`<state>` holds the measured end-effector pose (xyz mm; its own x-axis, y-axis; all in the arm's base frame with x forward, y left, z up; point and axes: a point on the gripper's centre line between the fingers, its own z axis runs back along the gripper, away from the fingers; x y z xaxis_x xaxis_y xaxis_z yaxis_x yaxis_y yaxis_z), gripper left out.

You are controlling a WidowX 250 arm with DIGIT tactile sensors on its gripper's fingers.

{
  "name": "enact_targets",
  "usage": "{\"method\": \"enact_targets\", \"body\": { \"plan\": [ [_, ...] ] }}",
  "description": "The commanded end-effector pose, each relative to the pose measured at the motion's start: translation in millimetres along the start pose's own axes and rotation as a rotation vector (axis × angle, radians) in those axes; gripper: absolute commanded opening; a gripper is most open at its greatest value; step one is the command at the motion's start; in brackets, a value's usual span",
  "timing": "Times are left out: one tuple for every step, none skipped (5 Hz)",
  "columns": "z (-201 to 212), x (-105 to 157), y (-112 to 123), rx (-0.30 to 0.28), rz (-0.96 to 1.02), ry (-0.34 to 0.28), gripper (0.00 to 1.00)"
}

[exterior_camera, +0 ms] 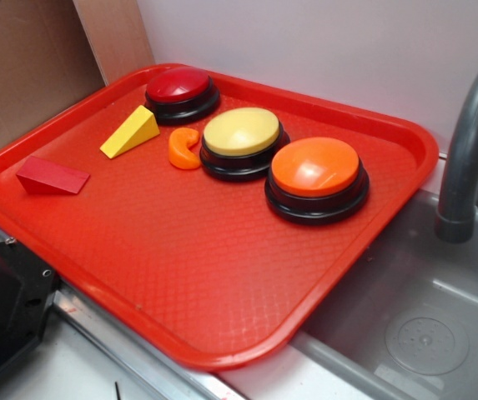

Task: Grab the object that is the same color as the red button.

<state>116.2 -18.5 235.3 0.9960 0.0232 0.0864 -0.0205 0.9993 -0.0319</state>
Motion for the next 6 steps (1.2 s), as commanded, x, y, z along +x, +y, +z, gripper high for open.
{"method": "enact_targets", "body": {
  "plan": [
    [0.0,0.0,0.0,0.000,0.000,0.000,1.00],
    [-37.6,26.8,38.0,0.061,-0.053,-0.014,1.00],
    [-60.2,45.4,60.2,0.063,-0.170,-0.047,1.00],
    [-83.2,51.3,78.6,0.051,-0.228,-0.051,1.00],
    [-121.8,48.7,107.5,0.061,-0.299,0.016,1.00],
    [-144.4,40.6,127.9,0.067,-0.350,0.065,1.00]
  ]
}}
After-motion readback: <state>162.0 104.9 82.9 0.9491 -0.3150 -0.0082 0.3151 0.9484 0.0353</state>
